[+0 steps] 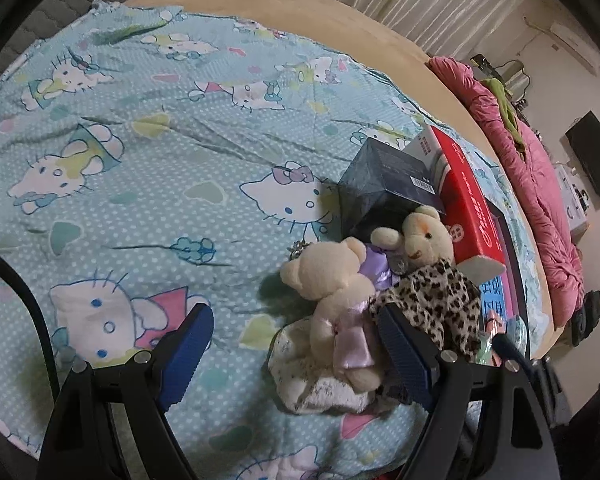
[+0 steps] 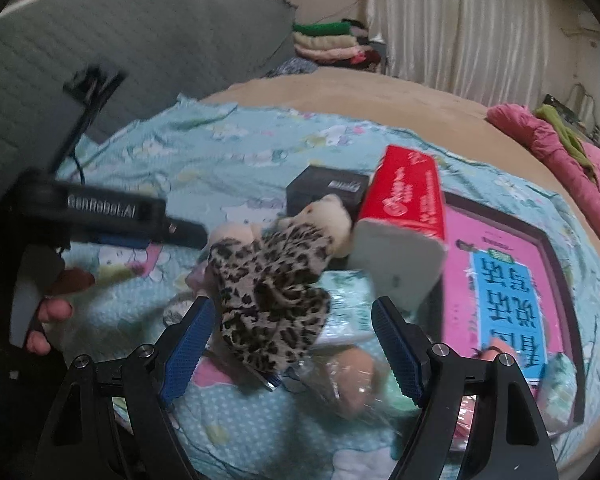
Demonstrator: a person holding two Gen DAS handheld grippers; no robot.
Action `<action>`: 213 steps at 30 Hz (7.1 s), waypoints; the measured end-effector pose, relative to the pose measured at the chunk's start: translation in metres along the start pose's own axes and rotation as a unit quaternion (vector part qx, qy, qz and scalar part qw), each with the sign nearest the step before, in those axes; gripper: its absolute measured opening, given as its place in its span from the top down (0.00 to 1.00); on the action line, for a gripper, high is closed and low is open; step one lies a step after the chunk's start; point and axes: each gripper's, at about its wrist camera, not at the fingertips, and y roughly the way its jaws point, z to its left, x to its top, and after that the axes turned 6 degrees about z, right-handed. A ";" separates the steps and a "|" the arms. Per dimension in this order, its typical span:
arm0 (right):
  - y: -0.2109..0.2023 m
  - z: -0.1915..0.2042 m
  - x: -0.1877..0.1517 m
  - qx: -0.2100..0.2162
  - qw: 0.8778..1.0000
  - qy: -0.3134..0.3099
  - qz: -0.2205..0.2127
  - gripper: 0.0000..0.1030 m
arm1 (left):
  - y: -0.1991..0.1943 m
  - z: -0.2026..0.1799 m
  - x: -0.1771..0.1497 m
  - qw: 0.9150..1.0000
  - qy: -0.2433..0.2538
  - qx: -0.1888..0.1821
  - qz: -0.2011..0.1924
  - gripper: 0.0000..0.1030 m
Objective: Organize soft objects
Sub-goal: 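Grasp the cream teddy bear with the left tool while the right grasps the leopard plush, then lift the teddy bear with the left tool while the right lifts the leopard plush, then lower the teddy bear with the left tool while the right brings the leopard plush over the tray, then release the teddy bear with the left tool while the right releases the leopard plush in the tray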
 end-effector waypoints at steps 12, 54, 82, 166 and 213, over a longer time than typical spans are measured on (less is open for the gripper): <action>0.030 0.014 0.007 -0.037 0.998 -0.043 0.004 0.21 | 0.032 -0.007 0.021 1.000 -0.007 -0.010 0.025 0.18; -0.031 -0.029 -0.003 0.018 0.997 0.036 -0.059 0.71 | -0.027 -0.019 0.007 0.995 0.004 -0.072 -0.061 0.55; -0.097 -0.105 -0.019 0.004 0.979 0.149 -0.142 0.71 | -0.068 -0.128 -0.034 0.988 0.116 -0.045 -0.089 0.55; -0.096 -0.234 -0.076 -0.052 0.949 0.292 -0.107 0.70 | 0.080 -0.287 -0.051 0.962 0.273 0.018 0.018 0.55; -0.040 -0.224 -0.079 -0.016 0.962 0.273 0.000 0.48 | 0.095 -0.266 -0.043 0.966 0.256 0.010 0.037 0.52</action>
